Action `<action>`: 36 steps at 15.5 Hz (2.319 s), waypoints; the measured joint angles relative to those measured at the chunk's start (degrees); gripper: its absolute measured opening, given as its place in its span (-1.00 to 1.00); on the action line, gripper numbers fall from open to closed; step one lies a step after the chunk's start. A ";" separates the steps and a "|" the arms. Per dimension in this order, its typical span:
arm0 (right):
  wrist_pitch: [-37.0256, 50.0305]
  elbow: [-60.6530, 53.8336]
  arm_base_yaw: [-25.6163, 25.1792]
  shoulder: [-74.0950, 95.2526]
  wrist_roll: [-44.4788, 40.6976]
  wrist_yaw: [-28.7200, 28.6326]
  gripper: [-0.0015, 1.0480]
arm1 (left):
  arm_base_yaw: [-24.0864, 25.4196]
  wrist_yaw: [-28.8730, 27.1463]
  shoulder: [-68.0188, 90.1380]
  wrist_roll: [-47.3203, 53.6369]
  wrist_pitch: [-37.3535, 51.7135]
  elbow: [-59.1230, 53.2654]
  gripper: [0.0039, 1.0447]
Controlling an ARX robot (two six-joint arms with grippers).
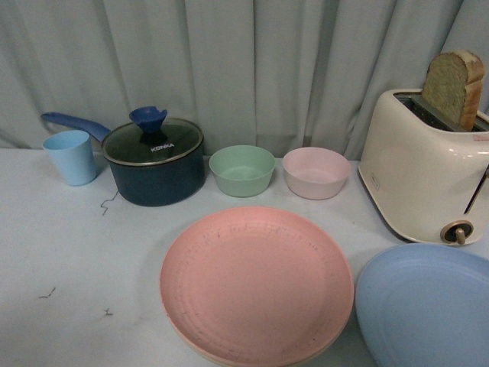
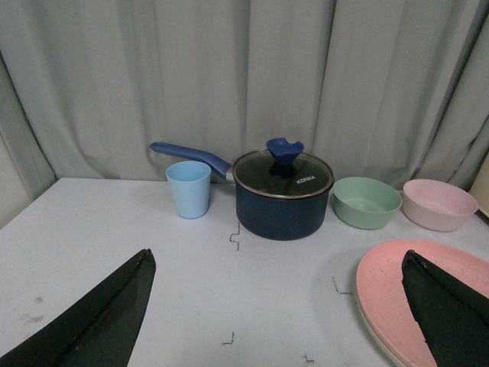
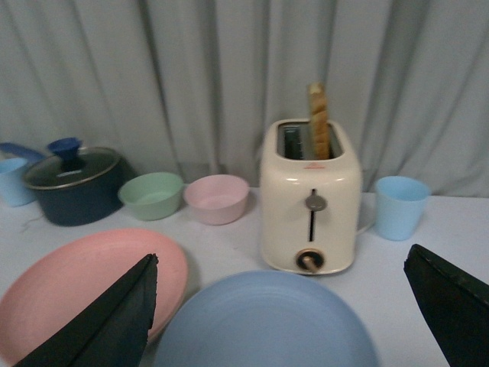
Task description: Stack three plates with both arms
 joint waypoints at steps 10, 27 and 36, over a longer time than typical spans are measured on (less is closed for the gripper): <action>37.18 23.23 -21.42 88.17 3.87 -9.53 0.87 | 0.00 0.02 0.00 0.02 0.02 0.00 0.88; 27.34 29.68 -9.05 105.94 5.88 0.48 -0.28 | 0.00 0.02 0.00 0.02 0.00 0.00 0.88; 27.69 28.30 -10.62 104.89 5.05 -1.53 -0.95 | 0.00 0.04 0.00 0.02 0.00 0.00 0.88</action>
